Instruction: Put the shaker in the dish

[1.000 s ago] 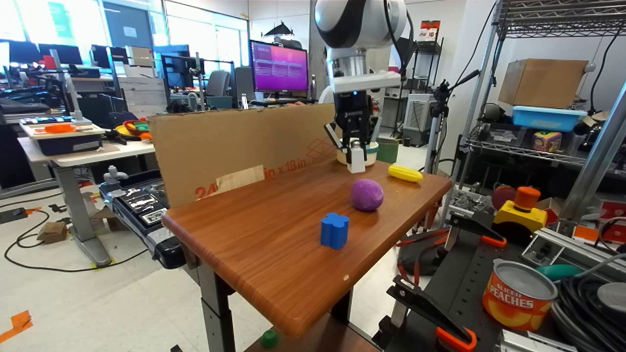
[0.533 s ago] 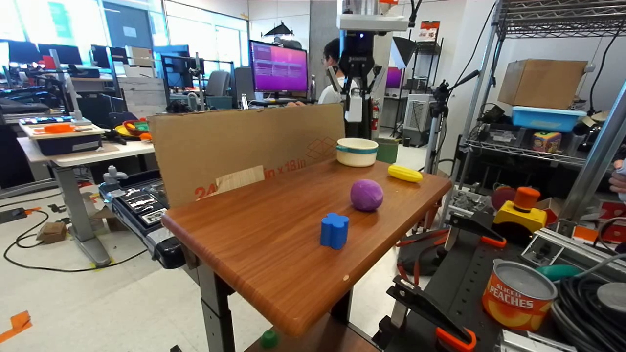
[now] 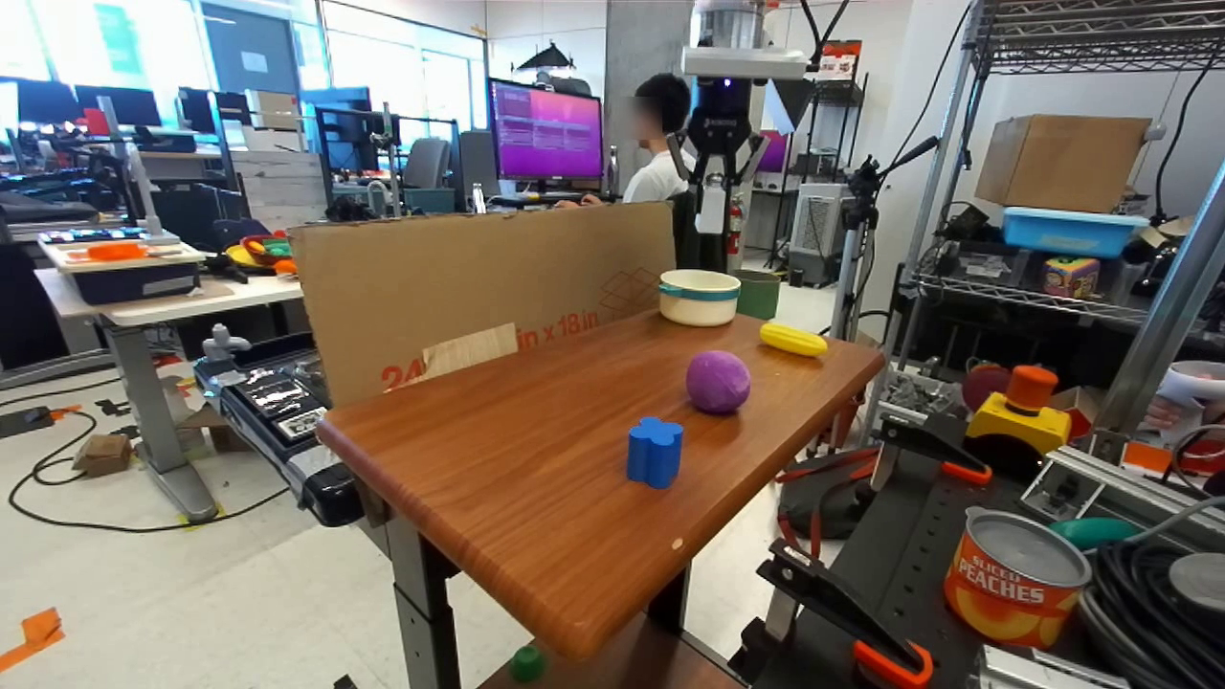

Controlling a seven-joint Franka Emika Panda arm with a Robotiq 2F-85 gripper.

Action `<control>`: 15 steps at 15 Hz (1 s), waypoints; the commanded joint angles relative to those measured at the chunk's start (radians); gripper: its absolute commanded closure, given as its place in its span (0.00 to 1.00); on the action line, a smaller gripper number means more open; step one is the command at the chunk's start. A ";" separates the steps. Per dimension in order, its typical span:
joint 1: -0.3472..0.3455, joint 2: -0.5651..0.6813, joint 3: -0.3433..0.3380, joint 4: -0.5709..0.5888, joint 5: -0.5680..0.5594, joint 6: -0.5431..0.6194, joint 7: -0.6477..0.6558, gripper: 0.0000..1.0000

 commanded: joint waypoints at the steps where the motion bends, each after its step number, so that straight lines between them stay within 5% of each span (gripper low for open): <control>1: -0.021 0.117 -0.005 0.136 0.038 -0.014 0.014 0.89; 15: -0.055 0.435 -0.004 0.463 0.059 -0.145 0.047 0.89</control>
